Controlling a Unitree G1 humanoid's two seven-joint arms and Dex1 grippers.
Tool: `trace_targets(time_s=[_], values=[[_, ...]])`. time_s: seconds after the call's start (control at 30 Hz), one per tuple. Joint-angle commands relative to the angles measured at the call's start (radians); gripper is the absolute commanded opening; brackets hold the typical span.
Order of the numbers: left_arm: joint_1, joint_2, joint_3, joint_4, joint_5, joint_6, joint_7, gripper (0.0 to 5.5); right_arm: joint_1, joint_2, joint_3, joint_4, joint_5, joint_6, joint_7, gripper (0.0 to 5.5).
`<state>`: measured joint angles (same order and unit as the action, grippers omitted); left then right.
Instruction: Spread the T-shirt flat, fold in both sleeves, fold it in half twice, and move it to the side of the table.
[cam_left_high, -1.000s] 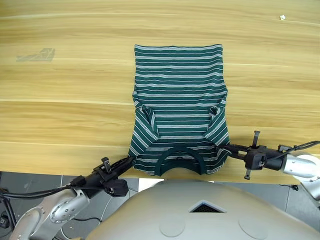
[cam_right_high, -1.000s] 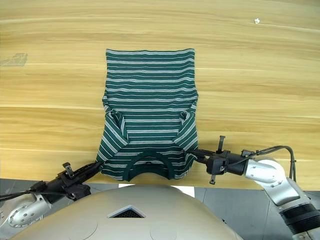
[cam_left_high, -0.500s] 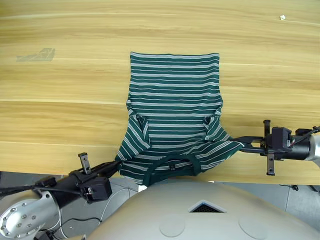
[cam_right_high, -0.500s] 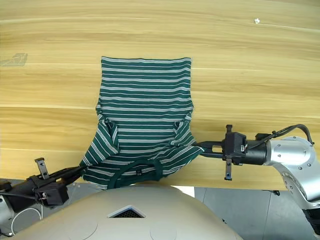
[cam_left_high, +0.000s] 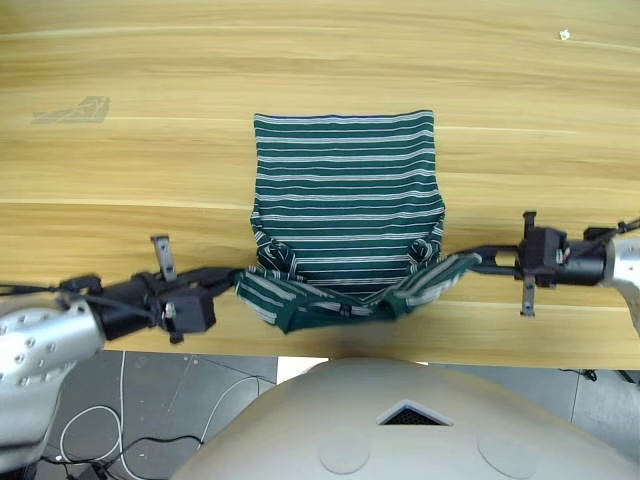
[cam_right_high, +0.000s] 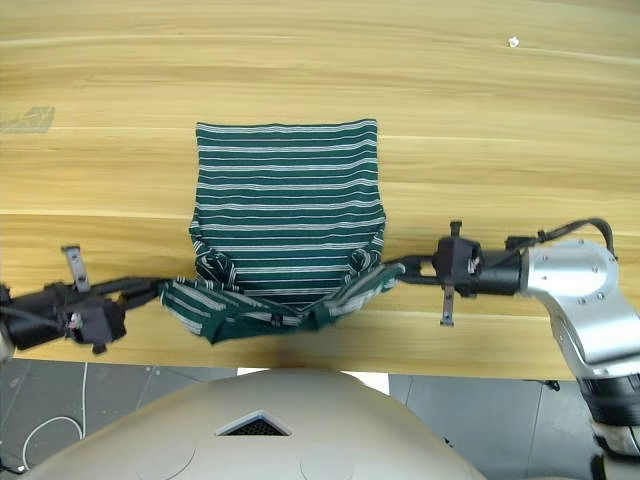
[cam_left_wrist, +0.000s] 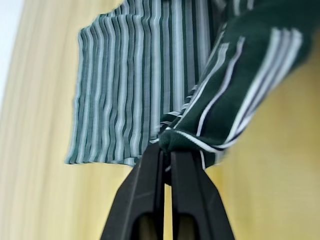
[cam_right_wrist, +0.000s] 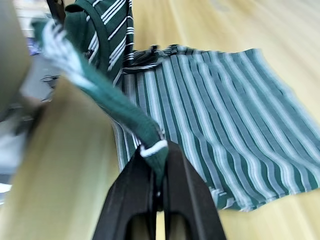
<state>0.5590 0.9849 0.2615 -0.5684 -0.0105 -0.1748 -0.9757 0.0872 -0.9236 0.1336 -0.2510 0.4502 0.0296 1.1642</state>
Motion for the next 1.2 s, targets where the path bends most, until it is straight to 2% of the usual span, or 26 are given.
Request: trace_targets(time_s=[0.03,0.2,0.4,0.63,0.9,1.1,1.13,1.2], values=[[-0.399,-0.063,-0.238,0.255,0.125,0.0,0.013,0.0,-0.304,0.134,0.052,0.306,-0.094,-0.028,0.027,0.0],[-0.69,-0.186,-0.388,0.508,0.204,-0.075,0.073,0.0,-0.571,0.293,0.078,0.697,-0.197,-0.138,0.037,0.0],[-0.929,-0.281,-0.406,0.885,0.227,-0.168,0.204,0.0,-0.754,0.419,0.054,1.063,-0.285,-0.283,-0.01,0.0],[-0.992,-0.325,-0.4,1.077,0.203,-0.239,0.27,0.0,-0.878,0.51,0.001,1.302,-0.345,-0.412,-0.147,0.0],[-1.004,-0.363,-0.415,1.176,0.224,-0.249,0.332,0.0,-0.92,0.556,0.018,1.419,-0.477,-0.457,-0.34,0.0],[-1.064,-0.413,-0.403,1.253,0.226,-0.178,0.43,1.01,-0.957,0.606,0.013,1.475,-0.535,-0.438,-0.48,0.0],[-1.069,-0.42,-0.398,1.265,0.224,-0.164,0.447,1.17,-0.964,0.611,0.011,1.484,-0.545,-0.431,-0.515,0.33],[-1.088,-0.441,-0.37,1.309,0.208,-0.115,0.499,1.43,-0.983,0.614,0.006,1.508,-0.567,-0.403,-0.623,0.61]])
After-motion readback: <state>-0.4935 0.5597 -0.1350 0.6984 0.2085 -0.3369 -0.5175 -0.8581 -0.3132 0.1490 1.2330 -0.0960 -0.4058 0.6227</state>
